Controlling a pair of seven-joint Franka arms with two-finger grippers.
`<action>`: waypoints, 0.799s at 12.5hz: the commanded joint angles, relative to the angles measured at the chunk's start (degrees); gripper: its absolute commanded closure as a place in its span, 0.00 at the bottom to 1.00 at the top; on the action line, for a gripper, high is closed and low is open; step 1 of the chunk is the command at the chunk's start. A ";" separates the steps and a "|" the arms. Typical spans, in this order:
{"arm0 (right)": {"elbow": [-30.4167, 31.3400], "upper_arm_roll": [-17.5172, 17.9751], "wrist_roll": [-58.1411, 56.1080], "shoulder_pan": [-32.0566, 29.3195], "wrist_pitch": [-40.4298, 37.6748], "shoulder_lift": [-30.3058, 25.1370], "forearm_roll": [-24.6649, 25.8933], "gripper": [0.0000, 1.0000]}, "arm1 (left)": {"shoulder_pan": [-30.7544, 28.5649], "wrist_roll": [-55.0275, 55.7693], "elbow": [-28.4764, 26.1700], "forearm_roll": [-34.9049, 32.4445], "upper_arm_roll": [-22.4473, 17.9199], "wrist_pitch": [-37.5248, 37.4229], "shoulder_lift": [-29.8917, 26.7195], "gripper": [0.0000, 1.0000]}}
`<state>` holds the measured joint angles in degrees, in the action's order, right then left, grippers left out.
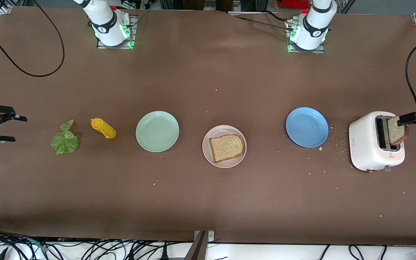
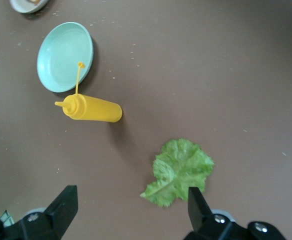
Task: Make sandwich in beige plate with both arms
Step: 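Set the mustard bottle down, open the right gripper and withdraw, then lower the right gripper onto the green lettuce leaf and grasp it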
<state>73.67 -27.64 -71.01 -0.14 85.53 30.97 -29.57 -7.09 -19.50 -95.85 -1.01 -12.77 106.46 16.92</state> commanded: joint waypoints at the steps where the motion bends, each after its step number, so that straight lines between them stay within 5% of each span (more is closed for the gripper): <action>1: -1.60 -0.31 15.32 3.64 -1.25 -3.62 7.75 0.02 | 0.15 -0.54 -0.30 1.54 -0.15 0.15 -0.40 0.00; 5: 0.58 0.05 35.83 11.02 -0.38 -5.83 20.50 0.00 | 0.15 -0.54 -0.30 1.54 -0.15 0.15 -0.40 0.00; 10: 15.60 0.05 47.88 14.28 14.72 -5.92 20.87 0.01 | 0.15 -0.54 -0.30 1.54 -0.15 0.15 -0.40 0.00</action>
<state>82.91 -27.47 -27.21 12.95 95.79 26.66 -9.83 -7.09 -19.50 -95.85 -1.01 -12.71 106.46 16.92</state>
